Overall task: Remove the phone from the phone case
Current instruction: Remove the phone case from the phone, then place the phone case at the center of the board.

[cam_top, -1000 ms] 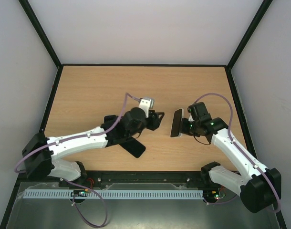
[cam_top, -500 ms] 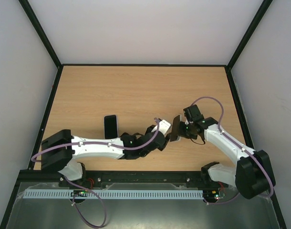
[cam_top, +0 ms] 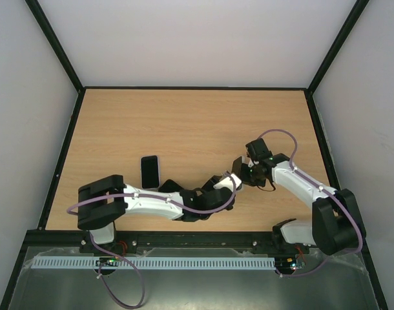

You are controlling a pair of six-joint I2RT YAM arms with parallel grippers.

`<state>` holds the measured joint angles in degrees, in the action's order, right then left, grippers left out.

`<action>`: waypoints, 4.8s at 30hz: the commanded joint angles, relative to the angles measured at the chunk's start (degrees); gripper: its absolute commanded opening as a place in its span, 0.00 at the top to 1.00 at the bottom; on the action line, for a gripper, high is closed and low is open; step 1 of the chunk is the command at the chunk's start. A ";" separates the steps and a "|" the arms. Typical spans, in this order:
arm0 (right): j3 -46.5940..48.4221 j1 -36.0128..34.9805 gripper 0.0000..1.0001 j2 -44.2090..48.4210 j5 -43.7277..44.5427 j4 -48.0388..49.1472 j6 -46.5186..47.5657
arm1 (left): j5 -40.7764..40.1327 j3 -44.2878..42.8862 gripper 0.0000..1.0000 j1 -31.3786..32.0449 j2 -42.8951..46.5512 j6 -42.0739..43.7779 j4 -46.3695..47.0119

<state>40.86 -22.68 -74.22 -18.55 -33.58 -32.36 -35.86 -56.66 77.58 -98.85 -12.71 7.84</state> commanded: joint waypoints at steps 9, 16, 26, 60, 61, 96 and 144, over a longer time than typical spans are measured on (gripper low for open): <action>0.09 -0.17 0.98 -0.87 -1.46 5.73 0.11 | -3.30 -4.99 0.46 1.23 -6.79 5.07 2.89; 0.02 -0.13 0.98 -0.76 -2.05 5.90 0.24 | -5.60 -7.69 0.48 1.34 -10.21 6.15 2.44; -0.23 -0.11 0.98 -0.16 -3.48 6.11 0.10 | -9.34 -8.94 0.51 1.26 -13.45 6.46 1.24; -0.56 0.31 0.98 0.86 -4.57 5.85 0.31 | -15.25 -11.03 0.56 0.79 -16.00 -0.87 -4.19; -0.54 0.35 0.98 0.83 -4.58 5.77 0.36 | -16.11 -11.23 0.54 0.53 -16.24 -1.77 -4.89; 0.15 0.35 0.98 1.46 -6.49 5.37 3.97 | -23.29 2.31 0.98 -2.04 -2.74 -3.58 4.88; 29.26 36.47 0.98 -23.53 -10.65 -4.15 57.06 | -23.39 8.60 0.98 1.74 13.69 -21.78 -9.31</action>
<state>67.00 11.51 -94.24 -25.65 -35.77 21.65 -57.23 -46.81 78.72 -83.79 -33.36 -2.13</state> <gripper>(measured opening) 0.025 0.056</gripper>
